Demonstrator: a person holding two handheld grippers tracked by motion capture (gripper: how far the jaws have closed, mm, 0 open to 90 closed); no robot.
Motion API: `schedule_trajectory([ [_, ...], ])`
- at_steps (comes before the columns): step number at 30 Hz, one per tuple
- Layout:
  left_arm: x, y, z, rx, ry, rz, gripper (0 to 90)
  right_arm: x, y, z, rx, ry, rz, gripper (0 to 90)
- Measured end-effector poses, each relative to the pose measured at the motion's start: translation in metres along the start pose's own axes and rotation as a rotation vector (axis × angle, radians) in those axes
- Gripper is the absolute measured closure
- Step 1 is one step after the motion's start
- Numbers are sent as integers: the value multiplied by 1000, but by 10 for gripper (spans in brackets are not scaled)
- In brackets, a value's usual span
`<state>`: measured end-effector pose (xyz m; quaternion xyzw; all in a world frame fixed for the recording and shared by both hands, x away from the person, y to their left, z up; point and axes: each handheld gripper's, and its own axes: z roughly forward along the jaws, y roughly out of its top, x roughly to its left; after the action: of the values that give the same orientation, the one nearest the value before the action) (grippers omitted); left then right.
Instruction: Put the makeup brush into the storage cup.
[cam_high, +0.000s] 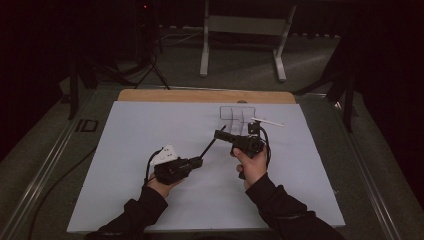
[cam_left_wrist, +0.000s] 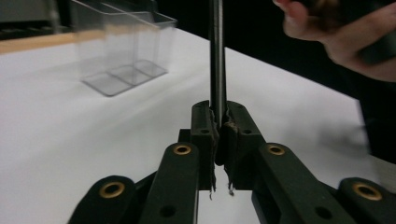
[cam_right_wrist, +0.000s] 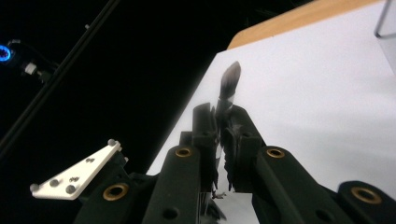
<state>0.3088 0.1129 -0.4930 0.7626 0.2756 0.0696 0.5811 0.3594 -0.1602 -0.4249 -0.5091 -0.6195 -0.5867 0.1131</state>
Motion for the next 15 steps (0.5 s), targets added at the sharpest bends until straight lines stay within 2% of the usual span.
schedule_trajectory([
  [1,-2,1,0,5,12,3,762,3,0,0,-1,-2,-20,839],
  [2,-2,3,0,1,2,0,694,5,0,-1,-9,-9,-37,840],
  [4,-2,4,0,11,-2,-22,614,9,1,-1,-13,-16,-82,840],
  [5,-1,4,0,10,-4,-32,564,10,2,-1,-12,-17,-88,841],
  [7,0,3,0,15,7,-44,528,12,3,-2,-16,-34,-134,841],
  [8,1,3,0,23,-1,-55,501,12,4,-3,-12,-30,-142,841],
  [9,1,3,0,21,8,-55,493,13,5,-4,-11,-41,-169,841],
  [10,1,3,-1,20,10,-53,486,15,5,-6,-18,-62,-218,841],
  [12,0,4,0,22,7,-51,457,16,7,-8,-9,-59,-249,842],
  [13,-1,4,0,22,9,-45,447,18,8,-9,-7,-76,-297,842],
  [15,-2,5,1,31,8,-40,427,22,10,-11,2,-89,-355,843],
])
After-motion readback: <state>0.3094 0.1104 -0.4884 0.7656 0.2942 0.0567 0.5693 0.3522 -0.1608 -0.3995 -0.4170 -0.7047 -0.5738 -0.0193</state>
